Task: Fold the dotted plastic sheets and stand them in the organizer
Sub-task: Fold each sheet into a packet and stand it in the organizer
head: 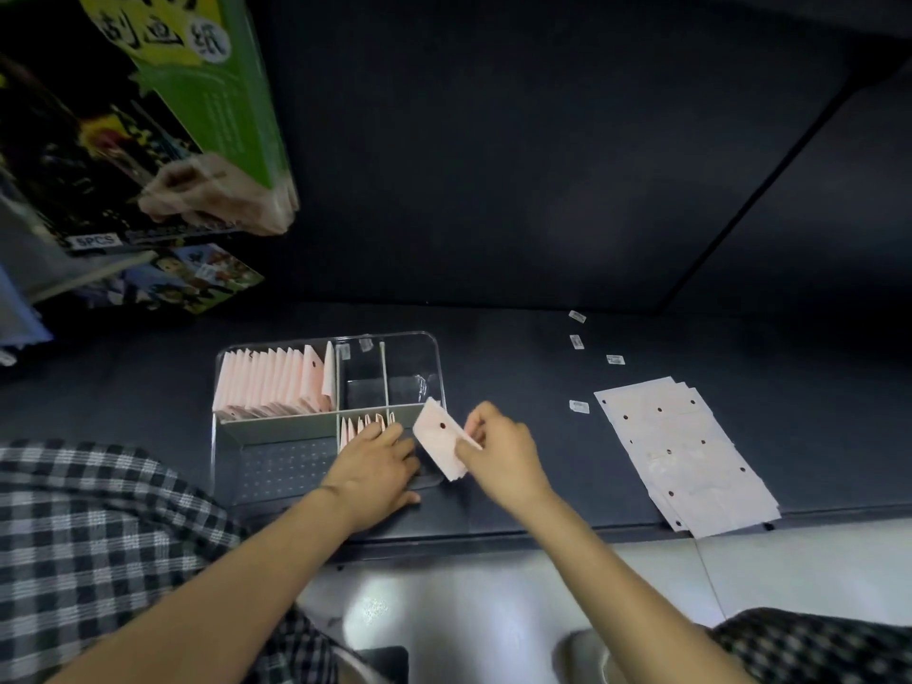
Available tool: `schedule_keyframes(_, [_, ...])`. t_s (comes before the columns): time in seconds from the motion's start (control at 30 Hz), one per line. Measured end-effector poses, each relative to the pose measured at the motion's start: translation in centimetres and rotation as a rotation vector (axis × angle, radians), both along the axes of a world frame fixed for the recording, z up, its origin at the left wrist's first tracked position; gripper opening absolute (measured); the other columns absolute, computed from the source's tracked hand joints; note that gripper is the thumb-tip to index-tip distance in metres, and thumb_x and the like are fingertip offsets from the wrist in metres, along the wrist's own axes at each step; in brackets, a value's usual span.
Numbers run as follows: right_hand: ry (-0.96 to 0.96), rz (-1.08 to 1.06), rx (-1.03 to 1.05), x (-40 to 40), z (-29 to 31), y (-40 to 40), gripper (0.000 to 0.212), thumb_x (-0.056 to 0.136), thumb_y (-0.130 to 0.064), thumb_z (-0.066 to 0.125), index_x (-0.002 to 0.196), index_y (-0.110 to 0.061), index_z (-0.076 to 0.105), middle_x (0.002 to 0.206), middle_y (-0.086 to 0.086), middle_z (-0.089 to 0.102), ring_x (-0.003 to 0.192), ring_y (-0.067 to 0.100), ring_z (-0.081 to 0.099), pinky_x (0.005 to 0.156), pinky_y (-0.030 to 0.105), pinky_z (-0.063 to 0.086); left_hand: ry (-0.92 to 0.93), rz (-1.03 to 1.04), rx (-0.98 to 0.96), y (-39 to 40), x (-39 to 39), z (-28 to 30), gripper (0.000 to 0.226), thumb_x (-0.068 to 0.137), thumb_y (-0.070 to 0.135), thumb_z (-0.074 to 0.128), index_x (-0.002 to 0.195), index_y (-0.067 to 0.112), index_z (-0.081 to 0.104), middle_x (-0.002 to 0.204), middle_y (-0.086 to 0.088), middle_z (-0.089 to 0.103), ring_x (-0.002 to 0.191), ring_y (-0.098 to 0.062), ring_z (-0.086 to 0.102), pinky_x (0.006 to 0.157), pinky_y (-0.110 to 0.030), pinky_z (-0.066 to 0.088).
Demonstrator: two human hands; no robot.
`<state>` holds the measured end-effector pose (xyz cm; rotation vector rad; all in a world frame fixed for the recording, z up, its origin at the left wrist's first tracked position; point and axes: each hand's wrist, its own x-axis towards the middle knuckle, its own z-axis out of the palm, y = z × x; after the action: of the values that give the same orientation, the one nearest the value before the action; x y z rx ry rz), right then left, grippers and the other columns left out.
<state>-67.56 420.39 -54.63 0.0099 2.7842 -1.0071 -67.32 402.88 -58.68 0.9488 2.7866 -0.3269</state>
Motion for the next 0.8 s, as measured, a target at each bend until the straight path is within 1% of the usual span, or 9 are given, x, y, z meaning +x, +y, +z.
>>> schedule_keyframes(0.13, [0.12, 0.015, 0.242, -0.2, -0.5, -3.5, 0.011, 0.084, -0.024, 0.052, 0.09, -0.016, 0.049, 0.092, 0.008, 0.065, 0.085, 0.033, 0.061, 0.066, 0.033, 0.043, -0.007, 0.032, 0.055, -0.7, 0.3, 0.0, 0.048, 0.093, 0.056, 0.039, 0.118, 0.018, 0.055, 0.122, 0.001, 0.049, 0.117, -0.023, 0.035, 0.098, -0.037, 0.027])
schedule_keyframes(0.27, [0.195, -0.011, 0.365, -0.4, -1.8, -4.8, 0.019, 0.088, -0.022, 0.05, 0.103, -0.011, 0.052, 0.098, 0.008, 0.066, 0.094, 0.03, 0.06, 0.069, 0.032, 0.043, 0.009, 0.041, 0.123, -1.1, 0.4, -0.1, 0.044, 0.094, 0.053, 0.039, 0.115, 0.019, 0.056, 0.119, 0.001, 0.052, 0.114, -0.022, 0.038, 0.095, -0.037, 0.029])
schedule_keyframes(0.4, [0.11, 0.005, 0.387, -0.5, -2.8, -5.4, 0.025, 0.09, -0.025, 0.05, 0.108, -0.009, 0.054, 0.101, 0.013, 0.068, 0.099, 0.03, 0.059, 0.082, 0.033, 0.042, -0.015, 0.05, 0.214, -1.6, 0.3, -0.2, 0.039, 0.095, 0.046, 0.04, 0.118, 0.02, 0.057, 0.12, 0.003, 0.054, 0.113, -0.022, 0.041, 0.094, -0.036, 0.031])
schedule_keyframes(0.47, [0.048, -0.004, 0.388, -0.5, -3.2, -5.6, 0.023, 0.091, -0.024, 0.048, 0.108, -0.011, 0.056, 0.104, 0.013, 0.068, 0.102, 0.029, 0.059, 0.086, 0.033, 0.039, -0.045, 0.076, 0.303, -1.6, 0.1, 0.1, 0.034, 0.096, 0.04, 0.041, 0.117, 0.02, 0.059, 0.121, 0.003, 0.057, 0.113, -0.021, 0.044, 0.095, -0.034, 0.033])
schedule_keyframes(0.53, [0.003, -0.012, 0.382, -0.3, -3.6, -5.8, 0.021, 0.091, -0.024, 0.047, 0.104, -0.013, 0.06, 0.105, 0.013, 0.068, 0.104, 0.028, 0.059, 0.088, 0.032, 0.037, -0.036, 0.144, 0.416, -1.7, 0.0, 0.7, 0.029, 0.096, 0.034, 0.043, 0.111, 0.018, 0.063, 0.115, 0.0, 0.062, 0.11, -0.022, 0.051, 0.094, -0.032, 0.037])
schedule_keyframes(0.63, [-0.022, 0.018, 0.389, 0.1, -4.0, -6.3, 0.028, 0.095, -0.029, 0.044, 0.098, -0.014, 0.067, 0.102, 0.014, 0.068, 0.101, 0.03, 0.06, 0.084, 0.032, 0.036, 0.069, 0.211, 0.494, -2.1, -0.4, 0.9, 0.024, 0.095, 0.027, 0.047, 0.106, 0.016, 0.065, 0.109, -0.002, 0.064, 0.107, -0.023, 0.054, 0.091, -0.032, 0.043])
schedule_keyframes(0.67, [-0.022, 0.04, 0.401, 0.3, -4.1, -6.4, 0.028, 0.095, -0.026, 0.044, 0.096, -0.013, 0.068, 0.101, 0.013, 0.068, 0.101, 0.03, 0.059, 0.083, 0.033, 0.035, 0.07, 0.209, 0.507, -2.1, -0.4, 0.8, 0.024, 0.095, 0.027, 0.047, 0.109, 0.016, 0.065, 0.111, -0.001, 0.064, 0.108, -0.023, 0.053, 0.091, -0.033, 0.043])
schedule_keyframes(0.73, [-0.011, 0.076, 0.411, 0.7, -4.2, -6.6, 0.026, 0.094, -0.017, 0.043, 0.097, -0.014, 0.068, 0.102, 0.012, 0.068, 0.102, 0.029, 0.056, 0.084, 0.033, 0.036, 0.026, 0.187, 0.487, -2.1, -0.2, 0.2, 0.031, 0.097, 0.031, 0.043, 0.122, 0.022, 0.059, 0.123, 0.006, 0.059, 0.114, -0.019, 0.047, 0.094, -0.032, 0.039])
schedule_keyframes(0.8, [0.044, 0.09, 0.353, 1.0, -4.1, -5.9, 0.026, 0.094, -0.02, 0.044, 0.099, -0.016, 0.069, 0.1, 0.011, 0.069, 0.102, 0.027, 0.053, 0.085, 0.032, 0.037, -0.015, 0.183, 0.414, -2.1, -0.1, -0.5, 0.037, 0.098, 0.038, 0.038, 0.132, 0.027, 0.05, 0.134, 0.011, 0.051, 0.12, -0.017, 0.041, 0.097, -0.032, 0.034])
